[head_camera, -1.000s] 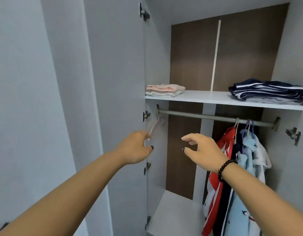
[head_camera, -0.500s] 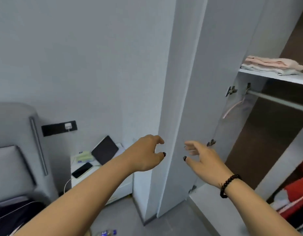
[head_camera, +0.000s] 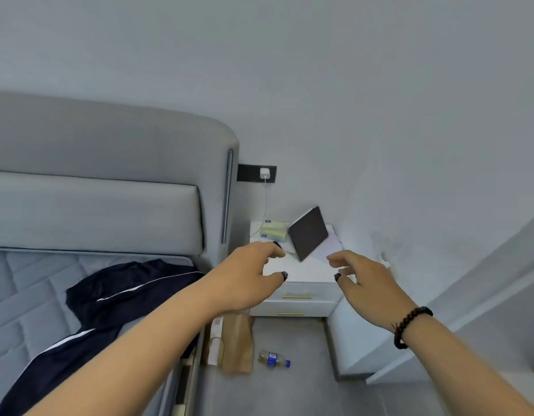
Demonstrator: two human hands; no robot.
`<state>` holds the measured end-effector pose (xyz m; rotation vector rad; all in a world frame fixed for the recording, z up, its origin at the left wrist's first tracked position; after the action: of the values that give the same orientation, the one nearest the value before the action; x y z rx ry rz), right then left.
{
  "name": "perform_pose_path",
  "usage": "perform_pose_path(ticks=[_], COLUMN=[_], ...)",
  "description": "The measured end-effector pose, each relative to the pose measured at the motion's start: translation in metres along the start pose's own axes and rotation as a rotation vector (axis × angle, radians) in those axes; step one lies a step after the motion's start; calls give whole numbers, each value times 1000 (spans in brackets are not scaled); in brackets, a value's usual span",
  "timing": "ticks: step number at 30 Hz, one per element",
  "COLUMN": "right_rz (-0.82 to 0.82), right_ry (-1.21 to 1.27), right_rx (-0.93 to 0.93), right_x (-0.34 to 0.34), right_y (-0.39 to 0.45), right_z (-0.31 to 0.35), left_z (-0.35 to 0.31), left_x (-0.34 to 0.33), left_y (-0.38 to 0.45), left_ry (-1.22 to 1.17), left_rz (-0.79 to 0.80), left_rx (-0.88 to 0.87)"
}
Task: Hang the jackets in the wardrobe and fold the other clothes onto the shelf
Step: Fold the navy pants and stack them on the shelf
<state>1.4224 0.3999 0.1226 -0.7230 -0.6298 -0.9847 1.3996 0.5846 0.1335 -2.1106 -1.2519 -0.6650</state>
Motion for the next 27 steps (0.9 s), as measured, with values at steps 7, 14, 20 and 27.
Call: perform_pose_path(ticks=[7,14,20,27], right_rz=[192,472,618,736], right_ry=[51,40,42,12], right_rx=[4,-21,-66,-137], right_x=[-114,-253,-348,-425], right_y=[143,248,307,352], right_z=[57,96,105,78], left_z=[184,415,581,705], left_x=[54,53,26,-5], left_y=[10,-10,-54,-76], left_ry=[-182,-501,-880,-1027], left_rz=[-35,-95,-425,-800], left_rx=[190,542,852,1078])
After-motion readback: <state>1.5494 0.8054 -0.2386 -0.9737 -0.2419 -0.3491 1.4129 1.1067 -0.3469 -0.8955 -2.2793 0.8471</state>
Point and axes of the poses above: each hand's wrist, its own y-axis towards the middle knuckle, its own x-axis out of the back of the hand, z = x × y, the point moved 10 cm from there along y, towards the middle knuckle, and after that the axes turned 13 degrees about z, right-handed, at the moved point
